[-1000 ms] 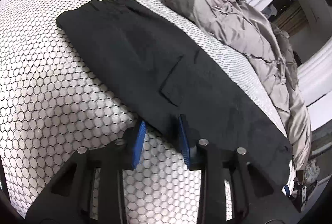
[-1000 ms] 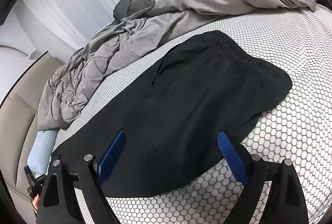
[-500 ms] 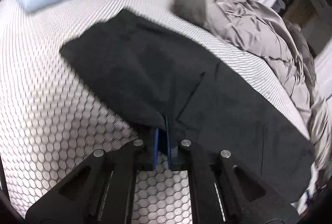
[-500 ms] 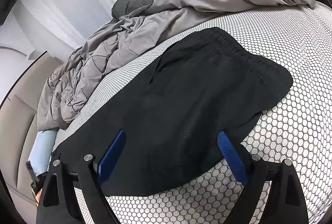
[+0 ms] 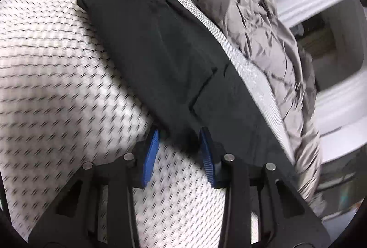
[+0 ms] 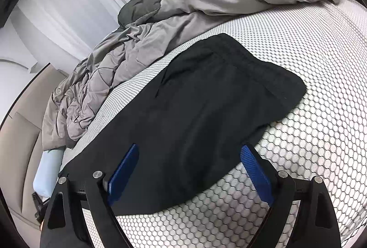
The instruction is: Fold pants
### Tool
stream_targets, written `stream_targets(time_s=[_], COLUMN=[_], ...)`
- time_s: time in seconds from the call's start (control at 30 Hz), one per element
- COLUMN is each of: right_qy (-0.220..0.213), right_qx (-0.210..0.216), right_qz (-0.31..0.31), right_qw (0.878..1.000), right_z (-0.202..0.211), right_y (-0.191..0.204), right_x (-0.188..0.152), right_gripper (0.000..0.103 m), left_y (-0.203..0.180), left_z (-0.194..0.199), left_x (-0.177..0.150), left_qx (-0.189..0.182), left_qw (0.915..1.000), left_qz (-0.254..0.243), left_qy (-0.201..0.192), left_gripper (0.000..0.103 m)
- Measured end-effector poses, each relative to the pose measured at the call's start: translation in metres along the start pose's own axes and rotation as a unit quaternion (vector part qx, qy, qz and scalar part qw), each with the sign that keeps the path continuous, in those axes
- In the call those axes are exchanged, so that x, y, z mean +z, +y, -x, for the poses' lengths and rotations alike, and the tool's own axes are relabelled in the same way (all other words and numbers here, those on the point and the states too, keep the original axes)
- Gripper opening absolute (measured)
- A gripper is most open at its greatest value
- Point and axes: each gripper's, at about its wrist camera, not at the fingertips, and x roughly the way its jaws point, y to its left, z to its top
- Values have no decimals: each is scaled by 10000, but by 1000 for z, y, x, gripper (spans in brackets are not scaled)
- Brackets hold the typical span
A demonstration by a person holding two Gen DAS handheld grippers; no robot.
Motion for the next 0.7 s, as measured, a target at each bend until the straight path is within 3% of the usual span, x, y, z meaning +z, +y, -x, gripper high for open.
stream_targets(time_s=[0.07, 0.17, 0.2, 0.27, 0.37, 0.47, 0.57, 0.6, 0.67, 0.7], right_qy=[-17, -83, -147, -185, 317, 493, 457, 325, 308, 344], right_qx=[50, 22, -8, 107, 778, 1093, 1101, 1089, 993, 980], right_qz=[-140, -422, -637, -1070, -1605, -1621, -1537, -1522, -1454, -1479], right_qw=[9999, 9991, 9979, 9940, 9834, 9795, 9809, 9818, 9839, 9835], right_z=[4, 16, 23, 29, 10, -15, -42, -47, -60, -63], right_y=[-10, -32, -45, -70, -98, -96, -85, -82, -76, -74], right_x=[1, 8, 11, 14, 15, 19, 34, 37, 39, 38], right_gripper=[92, 92, 92, 92, 91, 88, 88, 84, 58, 32], left_y=[-4, -11, -15, -21, -32, -33, -31, -30, -27, -28], left_z=[-10, -19, -22, -19, -13, -7, -4, -2, 4, 7], left_x=[11, 19, 23, 24, 25, 24, 24, 23, 20, 19], left_qx=[52, 252, 271, 263, 274, 306, 286, 283, 244, 228], left_qw=[9999, 9992, 9990, 9985, 9972, 9966, 9967, 9966, 9963, 9961], left_qz=[53, 32, 13, -97, -313, -374, -345, -346, -373, -409], left_qy=[-102, -310, -352, -460, -615, -668, -675, -685, -730, -742], left_gripper=[30, 8, 6, 4, 3, 3, 2, 2, 2, 1])
